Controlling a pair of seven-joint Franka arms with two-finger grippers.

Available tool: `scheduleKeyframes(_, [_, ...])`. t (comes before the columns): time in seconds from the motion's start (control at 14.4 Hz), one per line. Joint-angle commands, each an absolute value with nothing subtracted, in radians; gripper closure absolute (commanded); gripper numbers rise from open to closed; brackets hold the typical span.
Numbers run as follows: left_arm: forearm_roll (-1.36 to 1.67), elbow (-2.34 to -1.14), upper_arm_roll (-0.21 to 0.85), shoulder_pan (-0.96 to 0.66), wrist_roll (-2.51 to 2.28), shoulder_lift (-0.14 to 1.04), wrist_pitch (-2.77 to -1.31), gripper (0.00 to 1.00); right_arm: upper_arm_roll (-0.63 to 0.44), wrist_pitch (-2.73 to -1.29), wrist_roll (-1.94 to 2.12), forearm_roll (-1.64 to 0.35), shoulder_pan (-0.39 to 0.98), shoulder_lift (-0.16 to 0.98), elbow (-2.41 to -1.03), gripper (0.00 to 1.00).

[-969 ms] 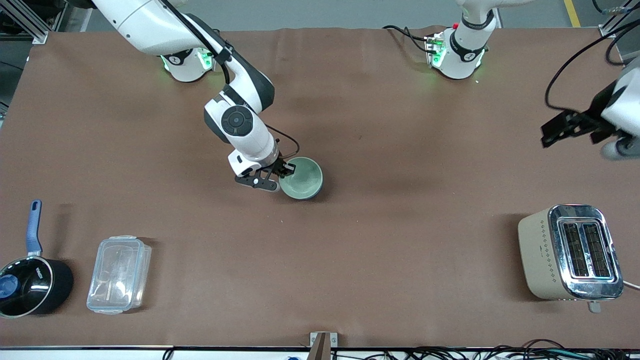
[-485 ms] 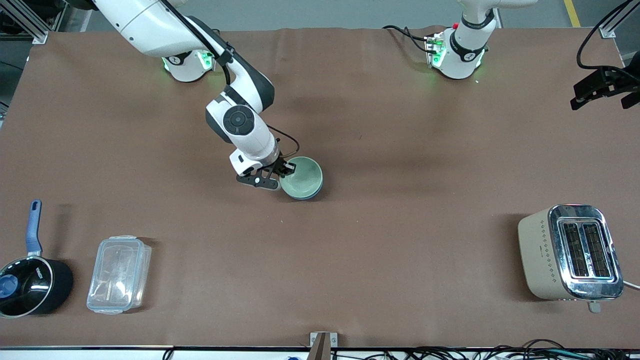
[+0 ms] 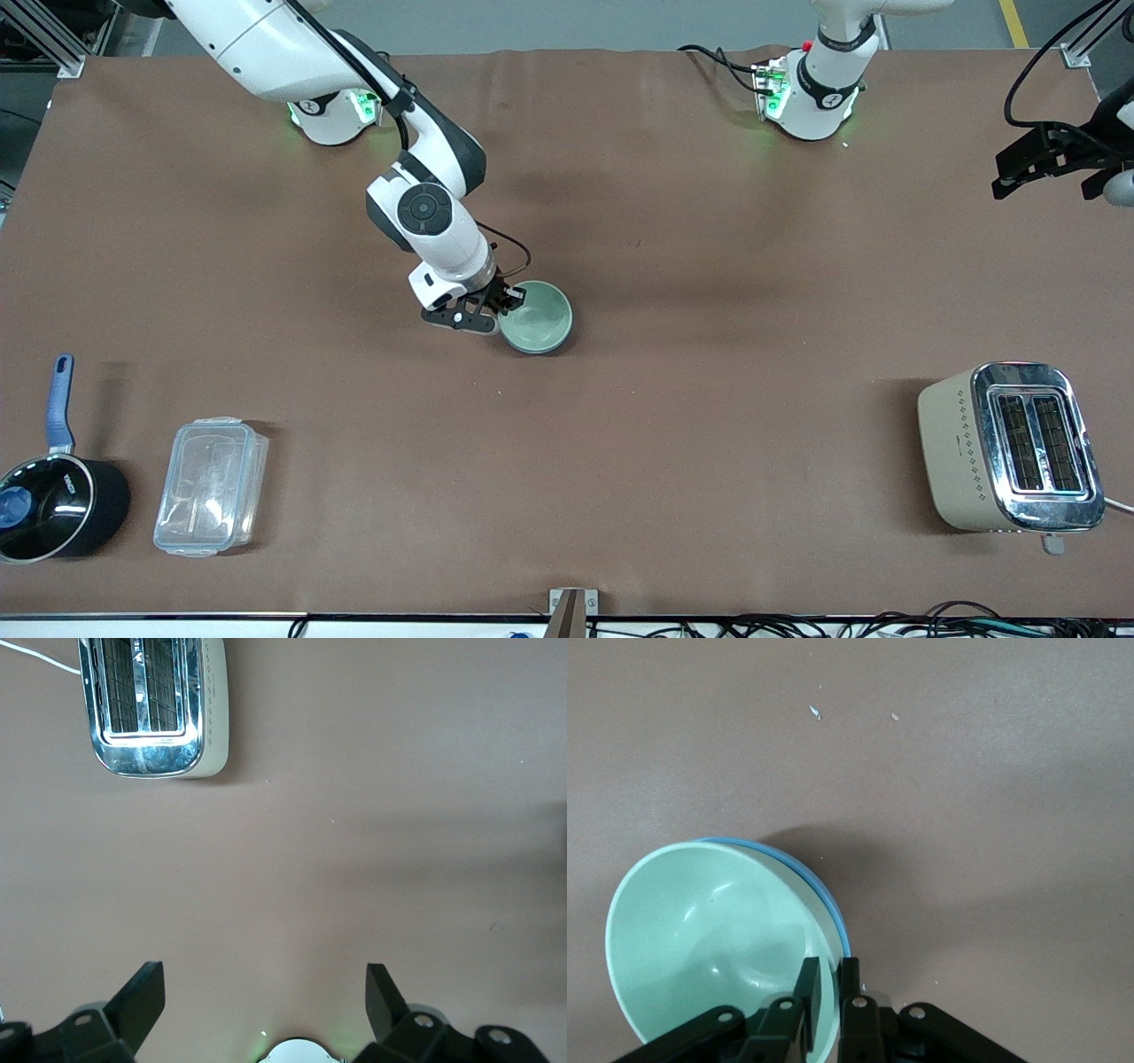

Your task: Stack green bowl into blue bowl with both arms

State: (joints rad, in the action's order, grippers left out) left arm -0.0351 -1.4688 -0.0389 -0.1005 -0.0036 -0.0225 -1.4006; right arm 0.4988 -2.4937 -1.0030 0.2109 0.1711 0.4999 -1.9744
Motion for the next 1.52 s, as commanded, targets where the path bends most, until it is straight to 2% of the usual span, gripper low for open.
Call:
scheduleKeyframes(0.0, [-0.021,-1.474,-0.038,-0.098,-0.005,-0.023,-1.416,0.00,0.508,-2.499,-1.031,0.242,0.156,0.492,-1.987,0.47])
scheduleKeyframes(0.14, [-0.021,-1.473,-0.038,-0.098,-0.005,-0.018,-1.420,0.00,0.509,-2.482,-1.031,0.239,0.143,0.483,-1.971,0.02])
scheduleKeyframes(0.21, [-0.021,-1.474,-0.037,-0.100,-0.008,-0.018,-1.428,0.00,0.512,-2.442,-1.032,0.239,0.138,0.474,-1.945,0.00])
scheduleKeyframes(0.48, [-0.021,-1.473,-0.037,-0.106,-0.008,-0.014,-1.434,0.00,0.529,-2.124,-1.022,0.239,0.110,0.353,-1.764,0.00])
scheduleKeyframes(0.69, [-0.015,-1.473,-0.034,-0.106,-0.008,-0.014,-1.434,0.00,0.508,-2.004,-0.903,0.242,0.030,0.208,-1.703,0.00])
scheduleKeyframes(0.97, [0.014,-1.473,-0.035,-0.104,-0.008,-0.002,-1.434,0.00,0.261,-1.898,-0.593,0.204,0.025,0.095,-1.666,0.00])
scheduleKeyframes(1.25, [0.015,-1.473,-0.034,-0.106,-0.008,0.000,-1.442,0.00,-0.022,-1.718,-0.182,0.023,0.044,-0.020,-1.658,0.00])
scheduleKeyframes(1.45, [0.017,-1.465,-0.034,-0.109,-0.008,0.003,-1.442,0.00,-0.081,-1.597,-0.120,0.011,0.035,-0.018,-1.550,0.00])
